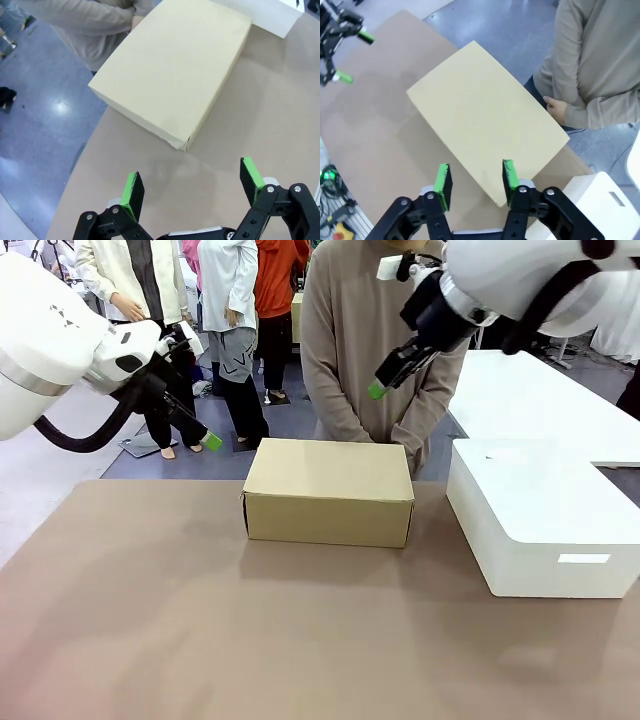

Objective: Pack the shoes into the box.
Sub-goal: Press down on the lid of the Shoes Box.

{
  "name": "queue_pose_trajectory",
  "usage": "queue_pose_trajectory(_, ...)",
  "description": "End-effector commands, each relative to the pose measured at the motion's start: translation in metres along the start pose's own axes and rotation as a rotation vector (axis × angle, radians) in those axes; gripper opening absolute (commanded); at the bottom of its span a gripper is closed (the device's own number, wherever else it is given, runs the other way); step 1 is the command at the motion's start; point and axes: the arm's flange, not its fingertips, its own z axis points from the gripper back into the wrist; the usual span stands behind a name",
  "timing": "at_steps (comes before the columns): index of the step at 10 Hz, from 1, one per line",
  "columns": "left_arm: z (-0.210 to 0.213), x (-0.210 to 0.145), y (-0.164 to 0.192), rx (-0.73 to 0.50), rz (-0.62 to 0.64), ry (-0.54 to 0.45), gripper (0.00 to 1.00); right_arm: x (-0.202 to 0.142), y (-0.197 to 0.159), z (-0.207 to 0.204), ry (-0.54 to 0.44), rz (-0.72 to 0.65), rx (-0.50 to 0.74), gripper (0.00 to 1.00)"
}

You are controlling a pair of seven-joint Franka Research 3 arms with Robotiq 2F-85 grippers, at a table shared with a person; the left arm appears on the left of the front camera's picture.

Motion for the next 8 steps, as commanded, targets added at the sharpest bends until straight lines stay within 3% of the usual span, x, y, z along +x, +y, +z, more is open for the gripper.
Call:
queue_pose_trajectory(1, 0.0, -0.001, 0.001, 0.008, -0.008, -0.002, 1.0, 0.029, -0.001, -0.034, 0.048, -0.08, -0.049, 0.0)
queue_pose_trajectory(8, 0.0, -0.001, 0.001, 0.008, -0.008, -0.002, 1.0, 0.05, -0.037, -0.149, 0.186, -0.263, -0.16, 0.0)
